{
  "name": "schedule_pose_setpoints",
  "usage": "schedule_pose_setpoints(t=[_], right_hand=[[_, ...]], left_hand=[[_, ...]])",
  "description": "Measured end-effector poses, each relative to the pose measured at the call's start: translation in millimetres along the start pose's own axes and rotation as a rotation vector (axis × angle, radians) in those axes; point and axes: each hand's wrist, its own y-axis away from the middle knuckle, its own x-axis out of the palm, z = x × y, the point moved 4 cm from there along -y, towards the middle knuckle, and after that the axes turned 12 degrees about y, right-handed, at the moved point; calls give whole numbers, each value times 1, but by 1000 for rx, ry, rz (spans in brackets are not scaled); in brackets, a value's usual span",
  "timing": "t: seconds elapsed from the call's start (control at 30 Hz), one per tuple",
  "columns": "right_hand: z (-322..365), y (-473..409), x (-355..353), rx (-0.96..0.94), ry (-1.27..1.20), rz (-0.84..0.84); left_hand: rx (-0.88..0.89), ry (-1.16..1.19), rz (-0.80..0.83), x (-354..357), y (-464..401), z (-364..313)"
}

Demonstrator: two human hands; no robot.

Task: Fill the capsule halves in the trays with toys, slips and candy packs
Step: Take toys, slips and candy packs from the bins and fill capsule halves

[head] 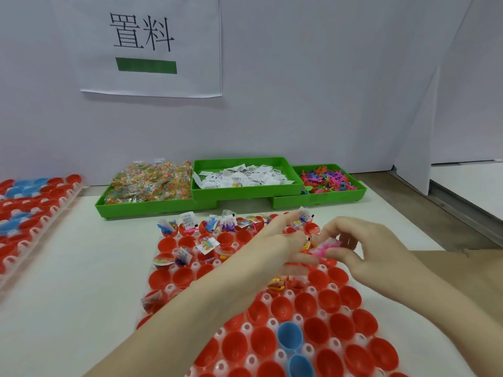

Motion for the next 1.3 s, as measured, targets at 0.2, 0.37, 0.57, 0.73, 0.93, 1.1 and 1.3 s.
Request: schedule_pose_setpoints(t=[0.2, 0.37, 0.57, 0.73, 0.93, 1.1, 1.3], right_hand=[[-23, 5, 34, 56, 135, 271], [-24, 0, 43, 73, 131, 291], [-29, -7, 51, 160, 45, 280], [-26, -4, 49, 217, 41, 244], [-26, -3, 53, 245, 136, 256], [-24, -5, 48, 293, 159, 229], [-22, -5, 48, 240, 261, 314]], left_hand=[[159, -106, -242, -39, 6, -8], [291, -80, -404, -73, 23, -15], [437, -138, -505, -110, 55, -23], [440, -146, -599, -139, 67, -21], [431, -194, -635, -160, 69, -20], [397, -318, -647, -187, 54, -29], [303, -683, -728, -235, 15, -47]])
